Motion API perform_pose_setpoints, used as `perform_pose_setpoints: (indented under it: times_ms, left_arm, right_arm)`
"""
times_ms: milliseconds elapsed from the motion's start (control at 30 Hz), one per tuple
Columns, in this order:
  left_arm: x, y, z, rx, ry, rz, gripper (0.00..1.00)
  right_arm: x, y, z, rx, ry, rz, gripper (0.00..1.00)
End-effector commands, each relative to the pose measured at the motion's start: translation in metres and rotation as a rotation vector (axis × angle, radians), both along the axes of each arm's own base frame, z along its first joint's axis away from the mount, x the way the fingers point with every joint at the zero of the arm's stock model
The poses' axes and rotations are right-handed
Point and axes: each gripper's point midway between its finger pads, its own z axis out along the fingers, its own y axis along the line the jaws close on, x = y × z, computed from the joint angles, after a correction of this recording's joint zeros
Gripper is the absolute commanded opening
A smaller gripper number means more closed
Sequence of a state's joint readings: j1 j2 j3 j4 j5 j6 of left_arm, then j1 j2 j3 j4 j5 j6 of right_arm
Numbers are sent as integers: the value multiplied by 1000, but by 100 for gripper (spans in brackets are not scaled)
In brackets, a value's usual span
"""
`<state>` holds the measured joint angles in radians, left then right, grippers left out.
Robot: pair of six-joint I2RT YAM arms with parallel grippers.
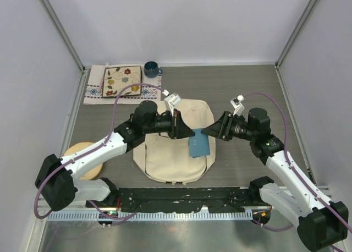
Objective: Pack the student bag
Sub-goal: Adjust the personal item.
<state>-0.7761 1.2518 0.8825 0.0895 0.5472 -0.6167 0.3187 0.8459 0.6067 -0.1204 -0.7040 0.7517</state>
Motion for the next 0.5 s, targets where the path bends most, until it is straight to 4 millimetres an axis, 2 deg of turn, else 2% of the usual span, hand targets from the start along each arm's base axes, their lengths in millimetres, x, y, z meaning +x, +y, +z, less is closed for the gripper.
perform_pose_setpoints:
  times_ms: [0, 33, 67, 100, 167, 200, 267, 300, 400, 433, 467]
  left_arm:
    - [-6, -4, 35, -86, -70, -56, 7]
    - [-5, -4, 35, -84, -70, -52, 8]
    - [-4, -4, 34, -82, -67, -47, 11]
    - [-2, -3, 34, -78, -68, -30, 22]
    - [1, -1, 31, -67, -64, -9, 32]
    - [2, 0, 31, -64, -65, 5, 47]
    - [9, 5, 24, -41, -58, 61, 62]
    - [12, 8, 21, -29, -53, 85, 74]
    - [23, 19, 8, 0, -13, 195, 89]
    - [23, 22, -1, -3, 18, 221, 91]
    - [26, 27, 0, -16, 30, 266, 93]
  right_arm:
    - [-3, 7, 20, 61, -77, 33, 44]
    - [-2, 7, 18, 60, -73, 30, 31]
    - [-3, 7, 19, 64, -73, 33, 25]
    - [-4, 7, 19, 66, -75, 36, 17]
    - [-5, 7, 20, 69, -79, 33, 11]
    - [-4, 6, 19, 67, -75, 26, 7]
    - [-4, 5, 19, 65, -77, 14, 5]
    - [-1, 4, 18, 63, -73, -3, 2]
    - [2, 0, 14, 69, -55, -59, 1]
    - [5, 0, 19, 91, -70, -74, 1]
    - [5, -1, 20, 113, -88, -86, 1]
